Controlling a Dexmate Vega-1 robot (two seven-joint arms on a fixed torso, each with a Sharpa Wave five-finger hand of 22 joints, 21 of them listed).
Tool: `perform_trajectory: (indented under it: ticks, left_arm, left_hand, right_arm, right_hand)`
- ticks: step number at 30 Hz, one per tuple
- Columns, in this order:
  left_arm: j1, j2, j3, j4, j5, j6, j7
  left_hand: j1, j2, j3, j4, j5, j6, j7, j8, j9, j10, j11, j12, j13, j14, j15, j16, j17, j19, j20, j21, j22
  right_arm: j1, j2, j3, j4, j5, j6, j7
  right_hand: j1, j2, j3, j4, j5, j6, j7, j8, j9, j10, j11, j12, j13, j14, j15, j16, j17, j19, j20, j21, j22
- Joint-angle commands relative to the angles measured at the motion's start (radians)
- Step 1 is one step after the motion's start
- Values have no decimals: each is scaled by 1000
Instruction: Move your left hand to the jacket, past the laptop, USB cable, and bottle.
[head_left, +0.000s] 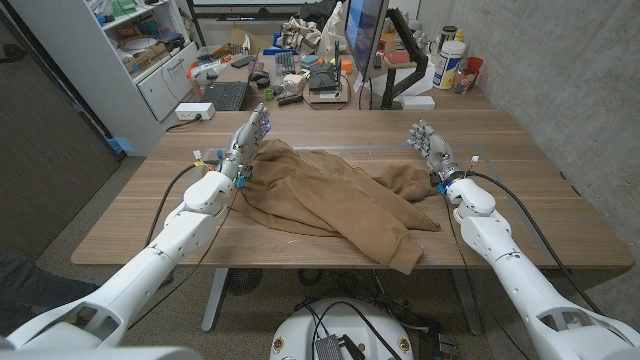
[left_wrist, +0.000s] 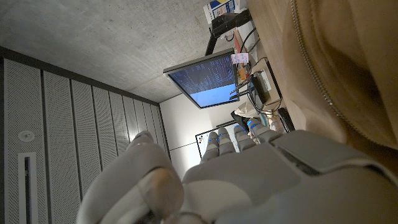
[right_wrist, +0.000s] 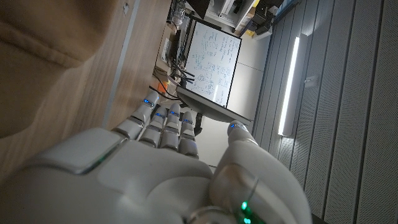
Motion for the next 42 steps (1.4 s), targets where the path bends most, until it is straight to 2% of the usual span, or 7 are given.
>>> perform_trajectory:
  ticks: [1, 26, 42]
  left_arm:
    - [9, 26, -12, -35, 11, 9, 9]
    - [10, 70, -13, -92, 61, 21, 21]
    - [26, 106, -8, -166, 179, 26, 101]
  left_hand:
    - [10, 3, -1, -1, 4, 4, 4, 5, 3, 1, 1, 8, 3, -4, 3, 5, 3, -9, 2, 0, 4]
    - [31, 14, 5, -12, 4, 9, -1, 6, 3, -3, -4, 6, 3, -6, 2, 4, 2, -20, 7, -4, 4]
    - [59, 23, 13, -26, 3, 23, -12, 10, 3, -3, -8, 6, 3, -8, -1, 3, 1, -33, 8, -8, 3]
  right_arm:
    - [13, 14, 2, 20, 1, 13, 4]
    - [15, 18, 3, 19, -8, 8, -1]
    - [13, 17, 3, 24, -6, 10, 3]
  right_hand:
    - [13, 0, 1, -4, 7, 9, 1, 6, 6, 6, 1, -1, 6, 8, 1, 0, 3, 7, -6, -4, 3]
    - [11, 1, 0, -6, 7, 11, 0, 5, 6, 10, 1, -2, 6, 11, 2, 0, 4, 10, -4, -14, 4]
    - [9, 2, -1, -8, 7, 13, 1, 5, 6, 12, 0, -4, 6, 13, 2, -1, 4, 11, -3, -20, 4]
